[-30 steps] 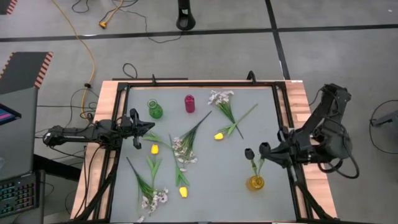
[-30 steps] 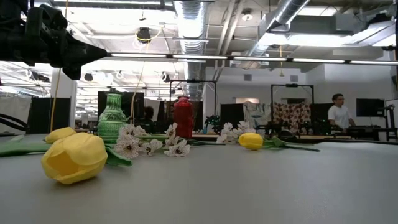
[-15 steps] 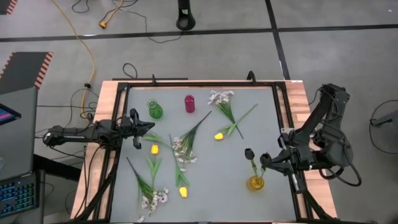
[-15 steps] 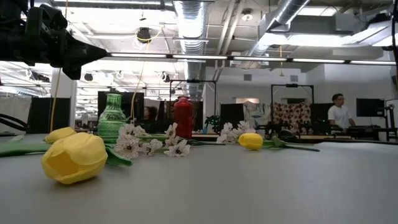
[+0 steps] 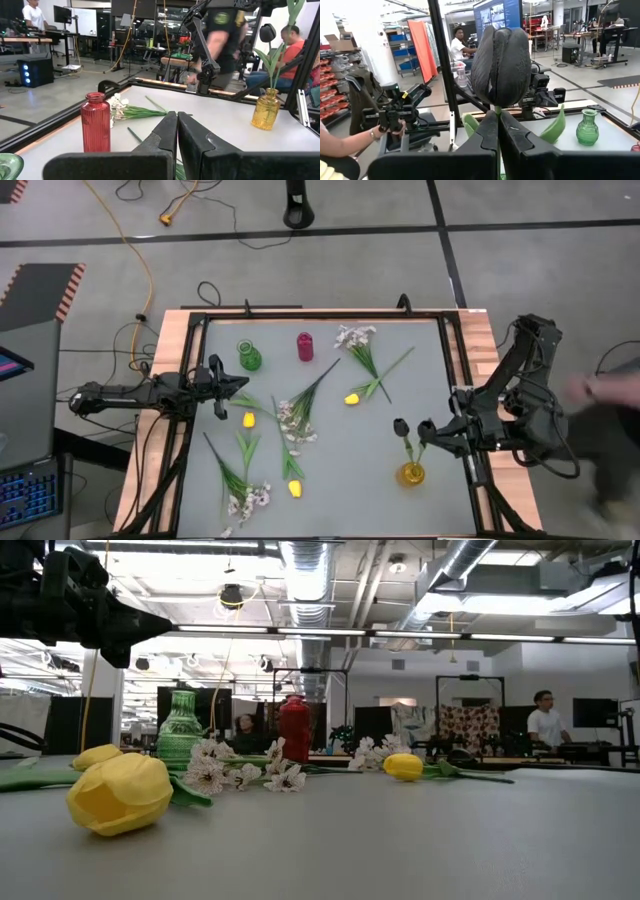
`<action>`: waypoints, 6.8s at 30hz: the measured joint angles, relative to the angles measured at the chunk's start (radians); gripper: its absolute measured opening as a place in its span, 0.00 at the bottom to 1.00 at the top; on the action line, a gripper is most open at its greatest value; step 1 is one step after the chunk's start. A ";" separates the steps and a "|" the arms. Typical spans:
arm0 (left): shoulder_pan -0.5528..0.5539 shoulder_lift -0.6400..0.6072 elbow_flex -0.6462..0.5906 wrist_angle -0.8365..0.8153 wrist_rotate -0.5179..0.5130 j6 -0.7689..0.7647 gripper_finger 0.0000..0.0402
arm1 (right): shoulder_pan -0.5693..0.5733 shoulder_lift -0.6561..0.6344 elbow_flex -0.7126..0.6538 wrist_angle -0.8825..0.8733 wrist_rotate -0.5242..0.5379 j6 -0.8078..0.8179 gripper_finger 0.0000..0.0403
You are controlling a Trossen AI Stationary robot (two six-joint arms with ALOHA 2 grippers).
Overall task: Sort flowers into vase by color
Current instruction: Put the right black tulip into the yellow vase, then put the top left yellow tulip into the red vase
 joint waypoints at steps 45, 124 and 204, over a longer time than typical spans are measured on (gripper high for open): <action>0.000 0.000 0.000 0.000 0.000 0.000 0.00 | 0.000 0.001 0.000 -0.272 -0.021 0.164 0.12; 0.000 0.000 0.000 0.000 -0.004 0.001 0.00 | 0.109 -0.202 0.000 -0.943 -0.275 0.878 0.36; -0.116 0.592 0.312 -0.555 0.451 -1.246 0.19 | -0.625 -0.105 0.000 -0.979 -0.275 0.456 0.36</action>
